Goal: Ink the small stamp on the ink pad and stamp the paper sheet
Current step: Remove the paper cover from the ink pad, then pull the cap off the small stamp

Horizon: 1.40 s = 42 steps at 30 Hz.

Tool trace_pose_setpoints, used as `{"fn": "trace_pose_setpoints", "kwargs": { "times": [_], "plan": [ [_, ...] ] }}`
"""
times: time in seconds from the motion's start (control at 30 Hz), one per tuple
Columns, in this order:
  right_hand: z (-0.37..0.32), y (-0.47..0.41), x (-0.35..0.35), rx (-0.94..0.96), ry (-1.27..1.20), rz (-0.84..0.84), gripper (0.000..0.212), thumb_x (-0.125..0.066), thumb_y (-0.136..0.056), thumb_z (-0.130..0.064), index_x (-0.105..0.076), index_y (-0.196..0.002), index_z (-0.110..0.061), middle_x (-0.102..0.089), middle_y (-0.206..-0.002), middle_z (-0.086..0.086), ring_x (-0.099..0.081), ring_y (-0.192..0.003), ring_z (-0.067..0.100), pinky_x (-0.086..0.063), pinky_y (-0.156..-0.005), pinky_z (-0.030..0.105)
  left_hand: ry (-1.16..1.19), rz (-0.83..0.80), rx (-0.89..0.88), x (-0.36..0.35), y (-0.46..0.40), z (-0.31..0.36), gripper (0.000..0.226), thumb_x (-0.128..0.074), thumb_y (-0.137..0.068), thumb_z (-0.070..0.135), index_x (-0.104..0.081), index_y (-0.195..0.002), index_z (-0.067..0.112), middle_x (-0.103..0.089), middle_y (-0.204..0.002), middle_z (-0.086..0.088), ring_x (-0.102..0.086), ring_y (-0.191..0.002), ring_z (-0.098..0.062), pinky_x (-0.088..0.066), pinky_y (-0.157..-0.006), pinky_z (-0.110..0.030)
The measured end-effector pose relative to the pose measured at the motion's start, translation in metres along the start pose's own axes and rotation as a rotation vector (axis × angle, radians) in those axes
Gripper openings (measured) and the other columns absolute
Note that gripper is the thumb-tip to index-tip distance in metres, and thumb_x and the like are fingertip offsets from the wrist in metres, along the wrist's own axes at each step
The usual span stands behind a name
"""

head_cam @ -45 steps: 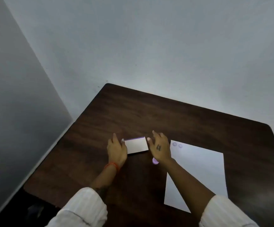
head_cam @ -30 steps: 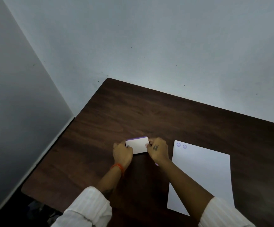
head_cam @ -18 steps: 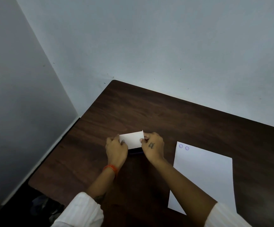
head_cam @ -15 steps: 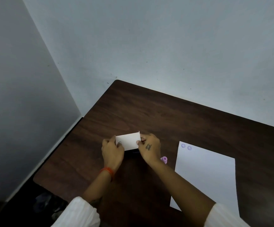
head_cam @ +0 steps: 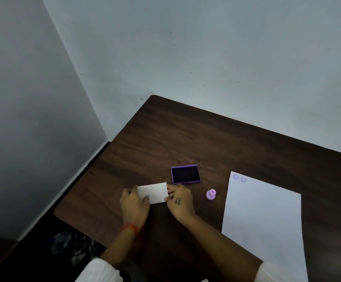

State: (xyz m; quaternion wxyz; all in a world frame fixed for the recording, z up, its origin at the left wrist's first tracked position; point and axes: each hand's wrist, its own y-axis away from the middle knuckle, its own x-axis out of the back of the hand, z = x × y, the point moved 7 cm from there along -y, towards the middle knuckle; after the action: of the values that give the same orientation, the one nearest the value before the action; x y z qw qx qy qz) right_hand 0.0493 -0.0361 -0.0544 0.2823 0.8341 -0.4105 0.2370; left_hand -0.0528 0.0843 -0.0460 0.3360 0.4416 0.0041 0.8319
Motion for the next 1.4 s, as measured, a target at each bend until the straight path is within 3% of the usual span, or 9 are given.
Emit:
{"fn": "trace_pose_setpoints", "kwargs": {
  "times": [0.3, 0.43, 0.57, 0.73, 0.97, 1.1, 1.2, 1.33, 1.4],
  "plan": [
    [-0.001, -0.007, 0.039, 0.047, -0.086, 0.062, 0.044, -0.069, -0.078, -0.007, -0.058, -0.12, -0.014, -0.064, -0.118, 0.008, -0.061, -0.095, 0.01, -0.045, -0.078, 0.013, -0.115, 0.094, -0.155, 0.001, 0.0, 0.03, 0.066, -0.062, -0.083, 0.031, -0.032, -0.139, 0.015, -0.032, -0.143, -0.015, -0.035, -0.127, -0.032, -0.04, -0.1, -0.044],
    [0.008, -0.004, 0.092, 0.041, -0.135, 0.256, 0.041, -0.072, -0.076, -0.013, -0.061, -0.115, -0.015, -0.066, -0.115, 0.007, -0.061, -0.09, 0.01, -0.049, -0.08, 0.021, -0.001, 0.019, -0.355, -0.017, 0.006, 0.068, 0.065, -0.065, -0.081, 0.024, -0.034, -0.138, 0.019, -0.031, -0.145, -0.009, -0.033, -0.13, -0.027, -0.036, -0.106, -0.038],
    [0.033, 0.006, 0.123, -0.025, -0.119, 0.352, 0.044, -0.073, -0.076, -0.023, -0.06, -0.118, -0.018, -0.062, -0.122, 0.01, -0.064, -0.101, 0.029, -0.054, -0.09, 0.041, 0.061, -0.151, -0.502, -0.051, 0.021, 0.099, 0.068, -0.066, -0.081, 0.018, -0.033, -0.139, 0.018, -0.031, -0.145, -0.005, -0.035, -0.131, -0.021, -0.032, -0.109, -0.031],
    [0.074, 0.011, 0.117, -0.147, -0.024, 0.27, 0.046, -0.071, -0.076, -0.034, -0.059, -0.117, -0.016, -0.058, -0.128, 0.009, -0.055, -0.116, 0.026, -0.042, -0.1, 0.035, -0.029, -0.398, -0.55, -0.104, 0.037, 0.112, 0.067, -0.065, -0.081, 0.016, -0.033, -0.139, 0.019, -0.032, -0.145, -0.003, -0.04, -0.129, -0.02, -0.038, -0.11, -0.036],
    [0.096, 0.014, 0.103, -0.136, -0.099, 0.249, 0.031, -0.061, -0.082, -0.042, -0.07, -0.088, -0.013, -0.072, -0.091, 0.009, -0.06, -0.073, 0.012, -0.035, -0.064, 0.004, -0.048, -0.415, -0.576, -0.133, 0.039, 0.118, 0.035, -0.058, -0.084, 0.01, -0.056, -0.12, 0.013, -0.052, -0.128, -0.008, -0.045, -0.119, -0.021, -0.035, -0.104, -0.028],
    [0.098, 0.012, 0.102, -0.122, -0.105, 0.236, 0.023, -0.064, -0.082, -0.033, -0.071, -0.085, -0.011, -0.071, -0.084, 0.006, -0.052, -0.063, 0.001, -0.037, -0.062, 0.005, -0.043, -0.386, -0.568, -0.137, 0.035, 0.118, 0.028, -0.056, -0.087, 0.012, -0.059, -0.114, 0.011, -0.053, -0.124, -0.008, -0.048, -0.115, -0.019, -0.038, -0.102, -0.029],
    [0.096, 0.012, 0.105, -0.083, -0.185, 0.217, 0.024, -0.061, -0.081, -0.032, -0.07, -0.08, -0.009, -0.069, -0.078, 0.004, -0.056, -0.065, 0.005, -0.044, -0.065, 0.017, -0.003, -0.389, -0.564, -0.135, 0.034, 0.119, 0.025, -0.059, -0.085, 0.014, -0.06, -0.11, 0.011, -0.056, -0.119, -0.008, -0.052, -0.111, -0.019, -0.043, -0.101, -0.031],
    [0.103, 0.011, 0.113, -0.18, -0.335, 0.191, 0.015, -0.069, -0.079, -0.024, -0.071, -0.088, -0.012, -0.07, -0.086, 0.003, -0.064, -0.079, 0.013, -0.05, -0.071, 0.015, 0.224, -0.429, -0.537, -0.126, 0.032, 0.122, 0.02, -0.066, -0.081, 0.016, -0.064, -0.101, 0.02, -0.065, -0.101, 0.004, -0.06, -0.096, -0.008, -0.046, -0.082, -0.012],
    [0.108, 0.012, 0.109, -0.279, -0.479, 0.095, 0.021, -0.069, -0.08, -0.021, -0.068, -0.097, -0.009, -0.069, -0.1, 0.01, -0.066, -0.09, 0.02, -0.056, -0.082, 0.026, 0.336, -0.498, -0.501, -0.123, 0.033, 0.122, 0.022, -0.068, -0.079, 0.015, -0.064, -0.098, 0.024, -0.067, -0.096, 0.01, -0.062, -0.092, -0.003, -0.048, -0.076, -0.007]
  ]
}}
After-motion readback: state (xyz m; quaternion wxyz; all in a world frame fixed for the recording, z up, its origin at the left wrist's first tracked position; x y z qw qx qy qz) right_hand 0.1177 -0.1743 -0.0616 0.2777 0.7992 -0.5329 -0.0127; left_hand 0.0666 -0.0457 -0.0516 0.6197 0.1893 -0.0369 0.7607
